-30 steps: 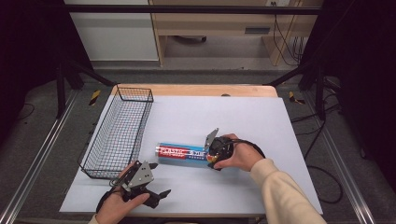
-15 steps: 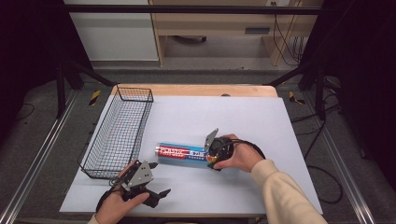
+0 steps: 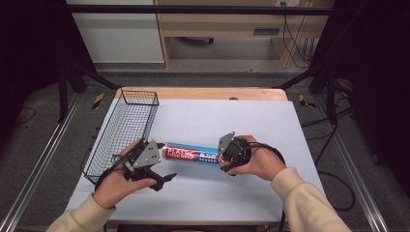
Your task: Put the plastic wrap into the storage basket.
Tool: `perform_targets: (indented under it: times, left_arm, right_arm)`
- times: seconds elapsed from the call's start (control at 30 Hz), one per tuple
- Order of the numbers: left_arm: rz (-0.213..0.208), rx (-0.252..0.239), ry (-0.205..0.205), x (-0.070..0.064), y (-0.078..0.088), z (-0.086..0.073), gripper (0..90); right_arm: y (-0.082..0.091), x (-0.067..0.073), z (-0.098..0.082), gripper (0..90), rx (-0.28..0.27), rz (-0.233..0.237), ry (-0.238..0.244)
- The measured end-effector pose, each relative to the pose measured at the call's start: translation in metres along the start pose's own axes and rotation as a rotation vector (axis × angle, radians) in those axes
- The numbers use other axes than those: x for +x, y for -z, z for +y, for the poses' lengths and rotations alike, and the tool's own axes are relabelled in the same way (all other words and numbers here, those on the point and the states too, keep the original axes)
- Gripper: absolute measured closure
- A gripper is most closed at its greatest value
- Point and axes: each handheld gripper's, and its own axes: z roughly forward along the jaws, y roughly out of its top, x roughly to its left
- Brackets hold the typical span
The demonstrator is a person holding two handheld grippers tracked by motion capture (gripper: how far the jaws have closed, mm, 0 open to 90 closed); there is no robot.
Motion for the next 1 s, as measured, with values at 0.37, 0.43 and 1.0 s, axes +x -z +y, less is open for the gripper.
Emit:
perform_targets:
  times: [0.37,0.43,1.0]
  left_arm:
    - [-0.095,0.074,-0.196,0.020,-0.018,0.050,4.8]
    - [-0.097,0.077,-0.211,0.019,-0.024,0.053,5.3]
    - [-0.199,0.140,-0.274,0.012,-0.048,0.059,9.4]
  right_arm:
    - [0.049,0.002,0.007,31.6,0.048,-0.039,0.055]
    - [0.054,0.001,0.008,31.6,0.048,-0.051,0.064]
    - [0.066,0.009,0.025,31.6,0.057,-0.010,0.097]
